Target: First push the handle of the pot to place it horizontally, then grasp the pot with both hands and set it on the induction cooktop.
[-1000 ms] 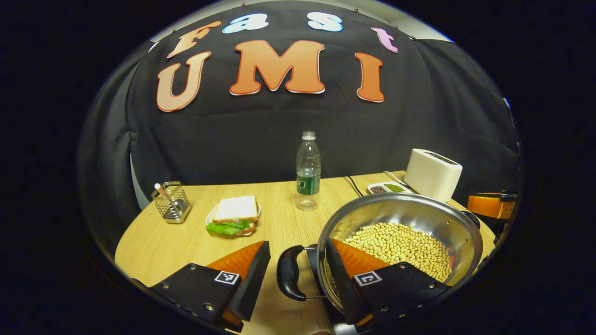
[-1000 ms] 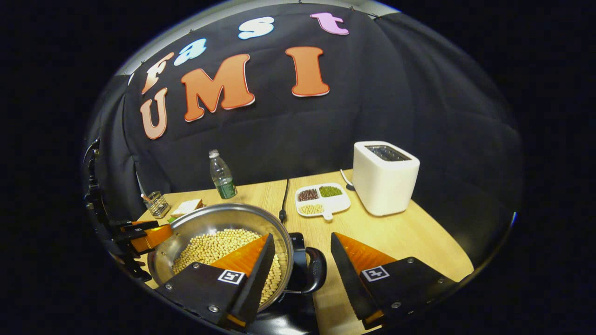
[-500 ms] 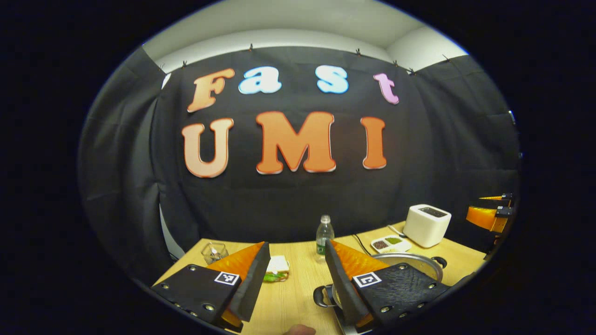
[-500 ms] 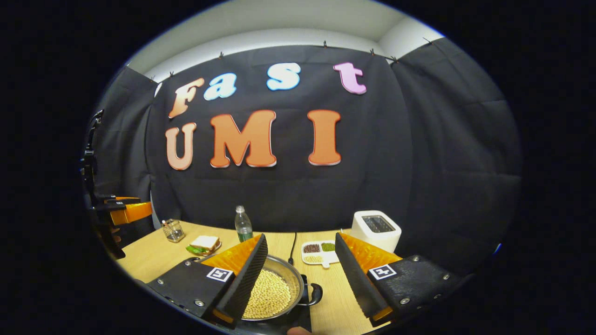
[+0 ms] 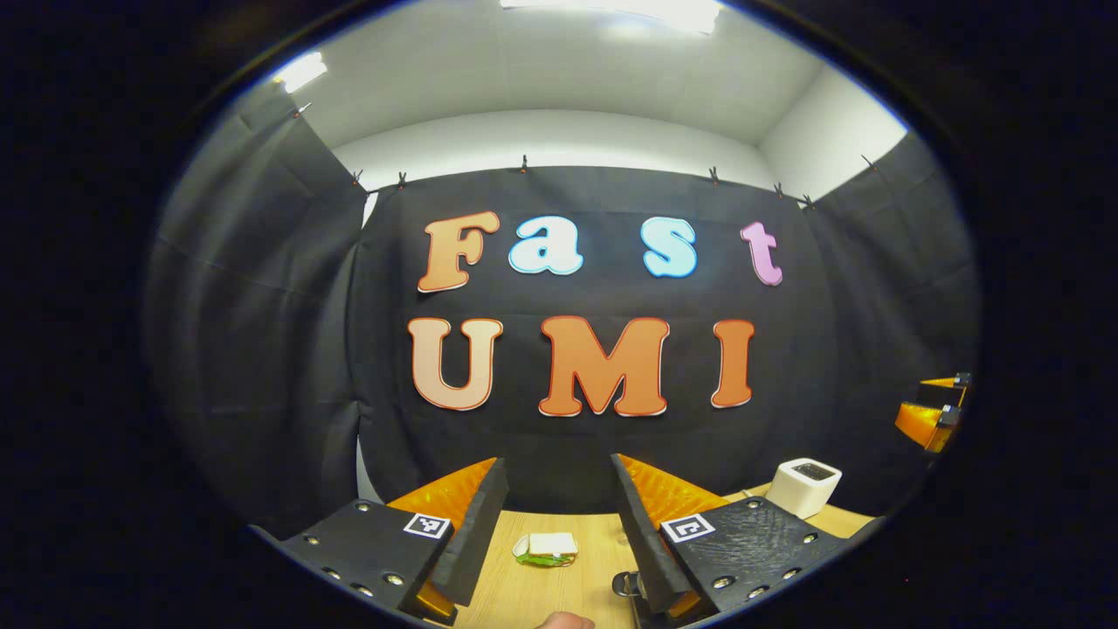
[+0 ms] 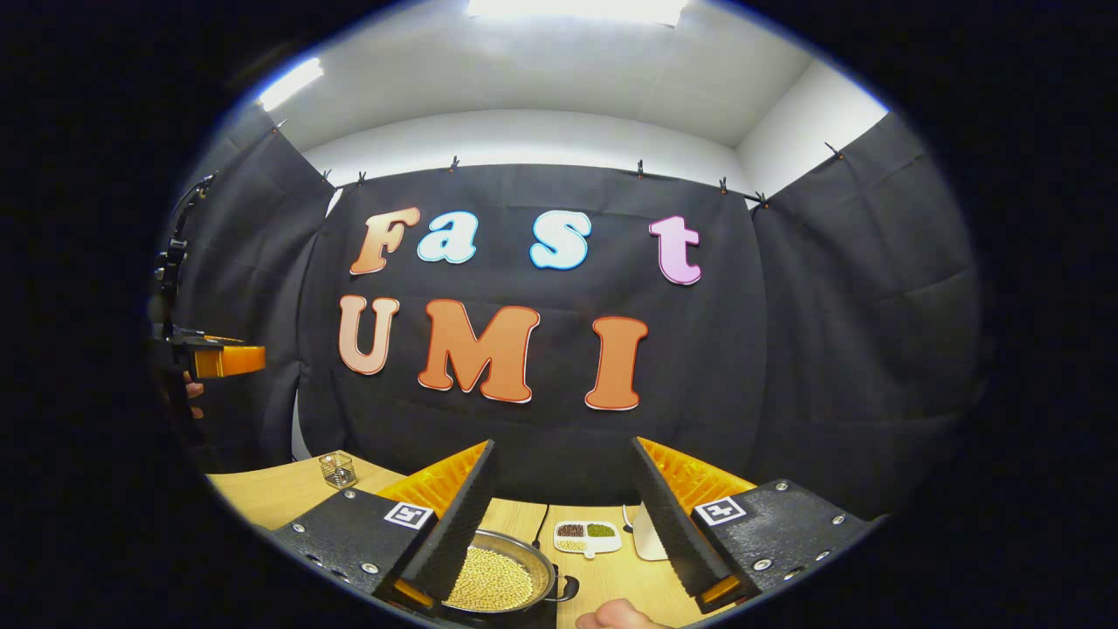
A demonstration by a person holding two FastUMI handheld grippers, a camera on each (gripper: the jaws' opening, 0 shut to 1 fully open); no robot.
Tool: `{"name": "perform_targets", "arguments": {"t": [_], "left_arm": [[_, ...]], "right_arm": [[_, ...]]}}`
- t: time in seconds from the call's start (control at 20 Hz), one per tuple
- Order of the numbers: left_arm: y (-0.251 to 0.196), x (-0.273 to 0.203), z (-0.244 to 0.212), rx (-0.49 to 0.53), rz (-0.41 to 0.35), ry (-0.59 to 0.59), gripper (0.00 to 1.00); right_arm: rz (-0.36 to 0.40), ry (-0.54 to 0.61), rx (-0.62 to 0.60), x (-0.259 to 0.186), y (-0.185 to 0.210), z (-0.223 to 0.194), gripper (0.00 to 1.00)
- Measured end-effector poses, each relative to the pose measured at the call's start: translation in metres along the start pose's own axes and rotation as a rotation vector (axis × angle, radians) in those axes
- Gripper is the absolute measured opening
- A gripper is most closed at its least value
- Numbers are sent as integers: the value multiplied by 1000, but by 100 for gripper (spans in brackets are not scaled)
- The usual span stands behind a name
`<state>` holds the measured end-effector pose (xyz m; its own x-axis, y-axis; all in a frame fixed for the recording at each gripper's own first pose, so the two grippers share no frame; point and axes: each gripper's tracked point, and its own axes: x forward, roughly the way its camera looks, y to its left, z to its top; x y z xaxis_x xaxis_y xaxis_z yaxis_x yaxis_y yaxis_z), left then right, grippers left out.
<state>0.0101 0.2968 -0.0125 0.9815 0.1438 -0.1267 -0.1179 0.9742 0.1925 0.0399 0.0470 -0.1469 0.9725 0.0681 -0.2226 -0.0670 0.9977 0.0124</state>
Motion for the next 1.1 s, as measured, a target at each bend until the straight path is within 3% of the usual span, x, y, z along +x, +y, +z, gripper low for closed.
{"name": "perform_targets", "arguments": {"t": [0.1, 0.15, 0.2, 0.3, 0.35, 0.45, 0.65, 0.7, 1.1], "left_arm": [[27, -6, 33, 32, 62, -57, 72], [36, -9, 46, 45, 81, -84, 71], [37, -16, 62, 51, 95, -114, 70], [45, -26, 87, 71, 132, -165, 74], [48, -32, 95, 89, 148, -186, 69], [49, -41, 107, 116, 168, -233, 71], [33, -62, 123, 153, 142, -261, 72], [29, -65, 124, 156, 127, -258, 72], [21, -92, 138, 169, 126, -291, 72]], "right_arm": [[14, -28, 8, -8, 0, 25, 97], [19, -41, 9, -12, -1, 37, 94], [17, -53, 7, -14, -4, 48, 91], [5, -73, 11, -18, -13, 64, 97], [2, -87, 10, -19, -14, 73, 94], [-4, -125, 1, -22, -17, 92, 97], [-14, -166, -8, -31, -21, 112, 94], [-9, -175, -7, -31, -19, 116, 97], [-14, -218, -22, -40, -20, 132, 94]]}}
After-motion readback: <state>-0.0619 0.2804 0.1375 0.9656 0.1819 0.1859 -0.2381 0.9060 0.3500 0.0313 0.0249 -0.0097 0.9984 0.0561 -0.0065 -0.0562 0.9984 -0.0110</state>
